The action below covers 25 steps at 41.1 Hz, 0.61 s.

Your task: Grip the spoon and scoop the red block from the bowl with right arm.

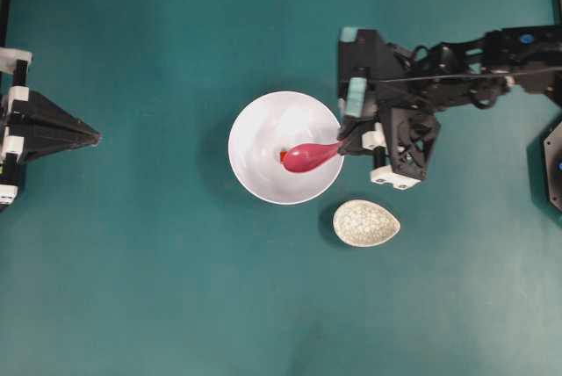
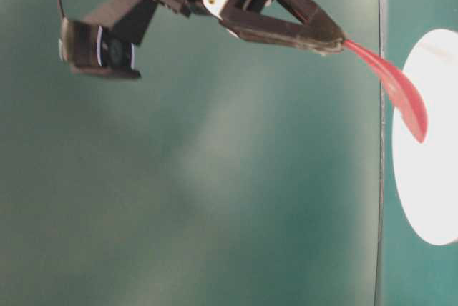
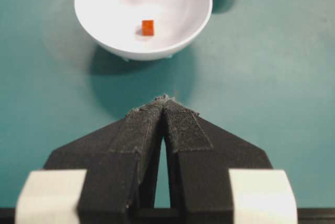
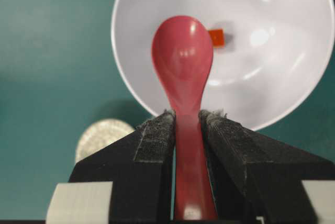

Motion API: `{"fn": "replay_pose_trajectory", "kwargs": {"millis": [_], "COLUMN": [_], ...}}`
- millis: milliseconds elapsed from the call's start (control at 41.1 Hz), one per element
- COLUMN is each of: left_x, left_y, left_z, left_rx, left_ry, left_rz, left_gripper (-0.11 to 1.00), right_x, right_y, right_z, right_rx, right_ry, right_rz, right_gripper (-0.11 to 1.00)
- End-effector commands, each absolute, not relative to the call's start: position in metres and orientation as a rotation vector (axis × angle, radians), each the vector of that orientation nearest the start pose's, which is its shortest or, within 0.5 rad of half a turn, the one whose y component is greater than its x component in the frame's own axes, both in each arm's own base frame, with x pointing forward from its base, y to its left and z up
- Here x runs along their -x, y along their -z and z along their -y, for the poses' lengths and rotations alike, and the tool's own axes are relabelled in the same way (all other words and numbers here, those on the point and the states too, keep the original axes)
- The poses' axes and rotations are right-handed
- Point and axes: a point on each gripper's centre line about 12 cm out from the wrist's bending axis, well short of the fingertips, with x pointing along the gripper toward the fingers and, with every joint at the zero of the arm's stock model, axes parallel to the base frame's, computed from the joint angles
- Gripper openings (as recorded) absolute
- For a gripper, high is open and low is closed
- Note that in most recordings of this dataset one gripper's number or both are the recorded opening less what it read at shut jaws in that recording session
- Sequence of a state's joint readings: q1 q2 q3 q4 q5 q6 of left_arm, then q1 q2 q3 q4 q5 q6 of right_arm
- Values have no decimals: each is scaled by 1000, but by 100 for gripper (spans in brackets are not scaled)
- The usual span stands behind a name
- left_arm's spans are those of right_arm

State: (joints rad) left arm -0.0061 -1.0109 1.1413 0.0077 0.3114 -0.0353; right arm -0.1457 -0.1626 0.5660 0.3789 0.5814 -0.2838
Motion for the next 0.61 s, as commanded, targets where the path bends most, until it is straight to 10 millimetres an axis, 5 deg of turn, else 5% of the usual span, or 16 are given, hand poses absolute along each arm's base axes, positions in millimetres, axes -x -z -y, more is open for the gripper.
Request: {"fn": "replay_pose_trajectory", "kwargs": {"millis": [0, 584], "left_x": [-185, -185], "left_y": [-254, -254], "left_z": [1, 1], "left_rx": [23, 21], "left_ry": [-2, -2], "left_rz": [-423, -422], "left_gripper": [0, 0], "right_x": [-362, -378], "right_y": [-234, -217], "right_z": [29, 41], "right_rx": [-180, -165], "right_ry": [-46, 23], "right_rz": [-928, -1109], "right_gripper": [25, 25]}}
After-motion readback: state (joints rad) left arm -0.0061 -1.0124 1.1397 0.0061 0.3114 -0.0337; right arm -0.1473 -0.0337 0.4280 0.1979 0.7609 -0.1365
